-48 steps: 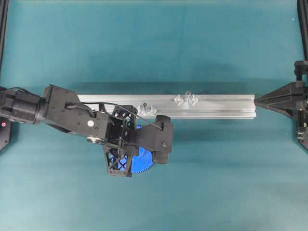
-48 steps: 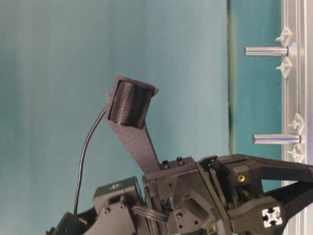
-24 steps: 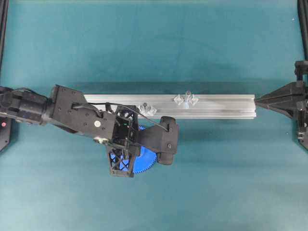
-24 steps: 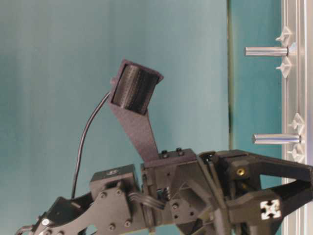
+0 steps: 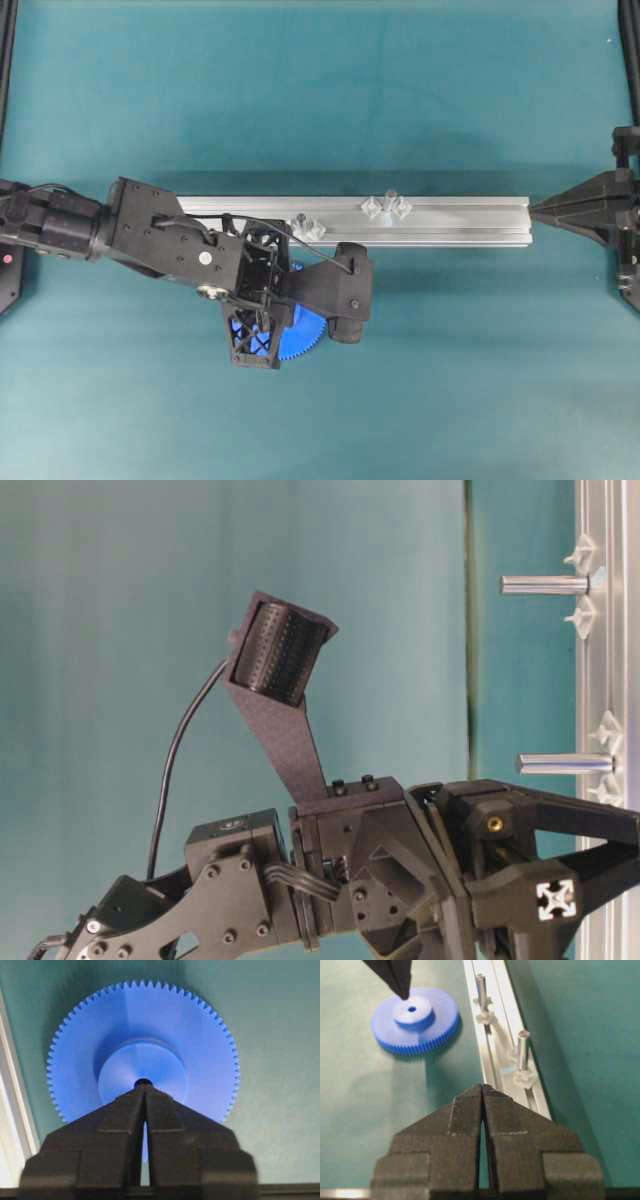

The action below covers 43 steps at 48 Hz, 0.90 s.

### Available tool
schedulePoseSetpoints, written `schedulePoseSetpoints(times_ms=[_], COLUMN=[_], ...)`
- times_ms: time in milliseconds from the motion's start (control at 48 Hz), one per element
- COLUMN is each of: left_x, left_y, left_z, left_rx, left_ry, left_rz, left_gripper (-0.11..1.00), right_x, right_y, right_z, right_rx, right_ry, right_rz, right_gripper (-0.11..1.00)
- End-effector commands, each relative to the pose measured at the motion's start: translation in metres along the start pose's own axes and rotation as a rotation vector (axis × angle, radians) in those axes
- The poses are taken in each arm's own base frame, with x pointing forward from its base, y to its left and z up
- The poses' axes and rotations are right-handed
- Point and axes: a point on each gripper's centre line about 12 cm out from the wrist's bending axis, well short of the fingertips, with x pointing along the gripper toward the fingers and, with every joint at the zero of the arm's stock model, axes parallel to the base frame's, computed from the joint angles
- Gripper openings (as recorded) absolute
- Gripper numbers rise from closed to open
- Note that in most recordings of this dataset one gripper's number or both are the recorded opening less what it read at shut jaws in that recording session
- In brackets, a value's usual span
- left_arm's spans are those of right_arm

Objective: Find the location of the shaft and insert the large gear.
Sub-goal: 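Lower the open left gripper around the blue gear's hub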

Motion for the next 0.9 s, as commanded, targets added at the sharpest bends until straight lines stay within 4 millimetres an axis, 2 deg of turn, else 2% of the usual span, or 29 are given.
schedulePoseSetpoints(times_ms=[0,83,229,313,459,875], left_x=[-0.014,-0.014,-0.011,-0.009,-0.008,-0.004], left_y=[-0.003,-0.003,-0.002,-0.003,-0.003,-0.002], left_z=[0.01,0.01,0.01,0.009,0.008,0.006], left_rx=[0.007,0.01,0.008,0.009,0.008,0.006], left_ry=[-0.046,-0.048,-0.051,-0.052,-0.046,-0.032], left_rz=[-0.002,-0.001,-0.002,-0.002,-0.002,-0.001], left_gripper=[0.14,0.32,0.76,0.91,0.89,0.89], right_x=[0.0,0.0,0.001,0.0,-0.001,-0.002], right_y=[0.0,0.0,0.0,0.0,0.0,0.0], right_z=[0.004,0.004,0.004,0.004,0.005,0.006], right_rx=[0.01,0.01,0.012,0.012,0.012,0.012], right_ry=[-0.008,-0.008,-0.008,-0.014,-0.022,-0.029], right_rz=[-0.002,-0.002,-0.002,-0.001,0.0,0.001], right_gripper=[0.0,0.0,0.0,0.0,0.0,0.0])
